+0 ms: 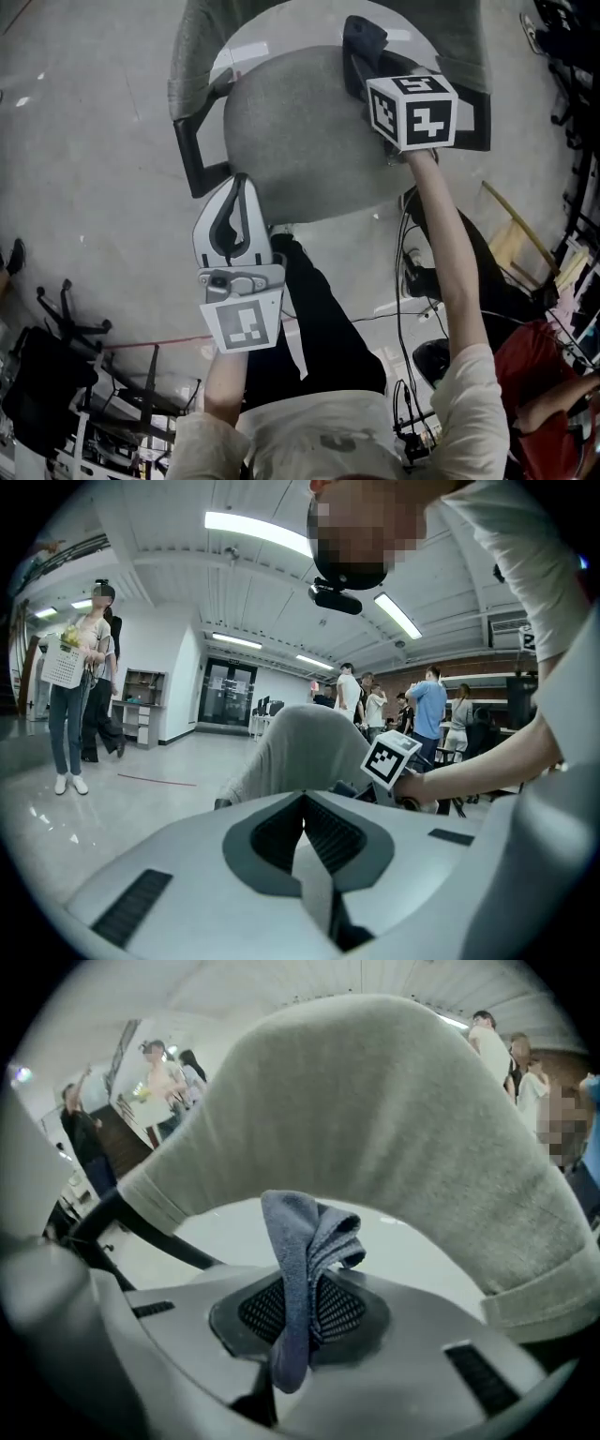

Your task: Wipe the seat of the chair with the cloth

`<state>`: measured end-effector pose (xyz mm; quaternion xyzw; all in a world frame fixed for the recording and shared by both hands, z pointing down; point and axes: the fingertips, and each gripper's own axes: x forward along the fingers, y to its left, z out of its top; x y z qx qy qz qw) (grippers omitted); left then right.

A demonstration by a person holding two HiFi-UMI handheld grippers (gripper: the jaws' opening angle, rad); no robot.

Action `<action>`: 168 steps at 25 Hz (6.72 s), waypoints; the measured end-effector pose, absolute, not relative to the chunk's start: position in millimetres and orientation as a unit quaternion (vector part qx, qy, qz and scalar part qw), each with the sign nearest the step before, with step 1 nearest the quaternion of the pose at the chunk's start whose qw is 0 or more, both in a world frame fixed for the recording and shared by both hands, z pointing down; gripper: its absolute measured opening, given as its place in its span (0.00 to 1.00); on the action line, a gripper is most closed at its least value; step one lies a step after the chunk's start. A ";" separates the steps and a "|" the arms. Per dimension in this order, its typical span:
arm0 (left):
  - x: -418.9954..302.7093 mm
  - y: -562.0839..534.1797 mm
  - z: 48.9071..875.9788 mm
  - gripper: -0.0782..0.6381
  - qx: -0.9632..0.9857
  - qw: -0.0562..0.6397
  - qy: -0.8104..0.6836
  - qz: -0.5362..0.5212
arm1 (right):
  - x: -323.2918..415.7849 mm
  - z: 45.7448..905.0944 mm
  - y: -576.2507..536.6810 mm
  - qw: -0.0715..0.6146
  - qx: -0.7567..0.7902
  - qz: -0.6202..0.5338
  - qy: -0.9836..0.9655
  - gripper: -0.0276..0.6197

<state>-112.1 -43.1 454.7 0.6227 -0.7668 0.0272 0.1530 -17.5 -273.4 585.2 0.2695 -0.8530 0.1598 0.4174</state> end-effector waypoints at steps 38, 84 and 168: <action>-118.6 -25.9 453.6 0.13 0.615 0.145 -0.774 0.042 | -90.5 685.0 -65.1 0.436 0.074 0.399 -0.803 0.12; -107.9 -19.9 458.7 0.13 0.638 0.145 -0.755 0.053 | 180.7 676.3 -254.7 0.650 0.344 0.178 -0.654 0.12; -59.7 -28.2 471.8 0.13 0.690 0.125 -0.709 0.075 | 225.0 676.5 -153.0 0.592 0.277 0.179 -0.735 0.12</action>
